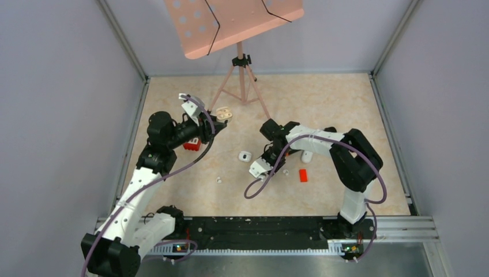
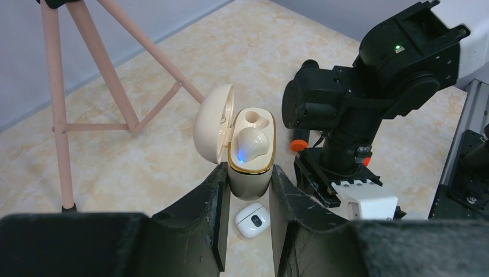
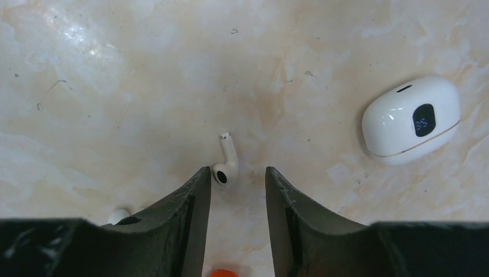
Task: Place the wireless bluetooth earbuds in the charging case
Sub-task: Move the earbud to the center of the board, then pick up the earbud from the center of the board.
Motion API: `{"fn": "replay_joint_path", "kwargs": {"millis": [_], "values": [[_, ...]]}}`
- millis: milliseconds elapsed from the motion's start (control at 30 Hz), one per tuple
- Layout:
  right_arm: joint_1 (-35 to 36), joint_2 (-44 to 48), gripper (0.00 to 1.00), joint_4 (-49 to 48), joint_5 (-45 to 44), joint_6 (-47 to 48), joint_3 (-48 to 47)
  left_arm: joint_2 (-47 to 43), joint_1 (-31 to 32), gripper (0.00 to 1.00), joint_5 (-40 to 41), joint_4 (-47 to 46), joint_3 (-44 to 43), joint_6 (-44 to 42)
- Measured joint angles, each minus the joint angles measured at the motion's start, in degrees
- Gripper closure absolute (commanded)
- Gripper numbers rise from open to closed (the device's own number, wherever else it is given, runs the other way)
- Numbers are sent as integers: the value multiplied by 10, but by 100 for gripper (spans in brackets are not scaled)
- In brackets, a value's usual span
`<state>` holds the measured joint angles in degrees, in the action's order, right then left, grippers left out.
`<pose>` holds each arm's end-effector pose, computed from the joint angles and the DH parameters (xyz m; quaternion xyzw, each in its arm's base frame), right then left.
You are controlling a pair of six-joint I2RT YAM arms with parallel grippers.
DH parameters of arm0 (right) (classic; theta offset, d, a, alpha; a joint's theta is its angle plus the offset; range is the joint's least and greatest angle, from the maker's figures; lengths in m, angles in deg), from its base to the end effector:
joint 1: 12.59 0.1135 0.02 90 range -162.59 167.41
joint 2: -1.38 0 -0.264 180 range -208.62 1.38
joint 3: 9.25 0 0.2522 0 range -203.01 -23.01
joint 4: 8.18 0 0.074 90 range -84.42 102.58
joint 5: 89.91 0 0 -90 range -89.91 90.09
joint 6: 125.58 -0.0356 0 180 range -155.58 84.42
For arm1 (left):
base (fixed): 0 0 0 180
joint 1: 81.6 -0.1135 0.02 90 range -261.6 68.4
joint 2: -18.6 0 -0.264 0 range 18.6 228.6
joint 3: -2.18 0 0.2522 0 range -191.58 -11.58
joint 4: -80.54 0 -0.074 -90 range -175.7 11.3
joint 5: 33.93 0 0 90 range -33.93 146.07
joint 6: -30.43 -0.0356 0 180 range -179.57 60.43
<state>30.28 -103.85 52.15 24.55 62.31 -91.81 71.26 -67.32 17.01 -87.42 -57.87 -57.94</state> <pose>0.2355 0.2387 0.1654 -0.9232 0.3154 0.1600 0.1506 0.1992 -0.0739 0.3476 0.3016 0.6637 -0.3318 0.5987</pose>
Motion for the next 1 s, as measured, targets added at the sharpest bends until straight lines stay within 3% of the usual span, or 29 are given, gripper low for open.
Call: {"fn": "replay_joint_path", "kwargs": {"millis": [133, 267, 433, 600, 767, 1000], "values": [[-10, 13, 56, -21, 5, -60, 1, 2, 0, 100, 0, 0, 0, 0], [-40, 63, 56, -71, 31, -211, 18, 4, 0, 100, 0, 0, 0, 0], [-80, 176, 60, -192, 58, -438, 132, 7, 0, 100, 0, 0, 0, 1], [-80, 211, 60, -275, 60, -579, 224, 19, 0, 100, 0, 0, 0, 1], [-80, 211, 60, -324, 56, -631, 242, 23, 0, 100, 0, 1, 0, 1], [-75, 199, 61, -363, 57, -619, 242, 23, -1, 100, 1, 1, 0, 1]]}}
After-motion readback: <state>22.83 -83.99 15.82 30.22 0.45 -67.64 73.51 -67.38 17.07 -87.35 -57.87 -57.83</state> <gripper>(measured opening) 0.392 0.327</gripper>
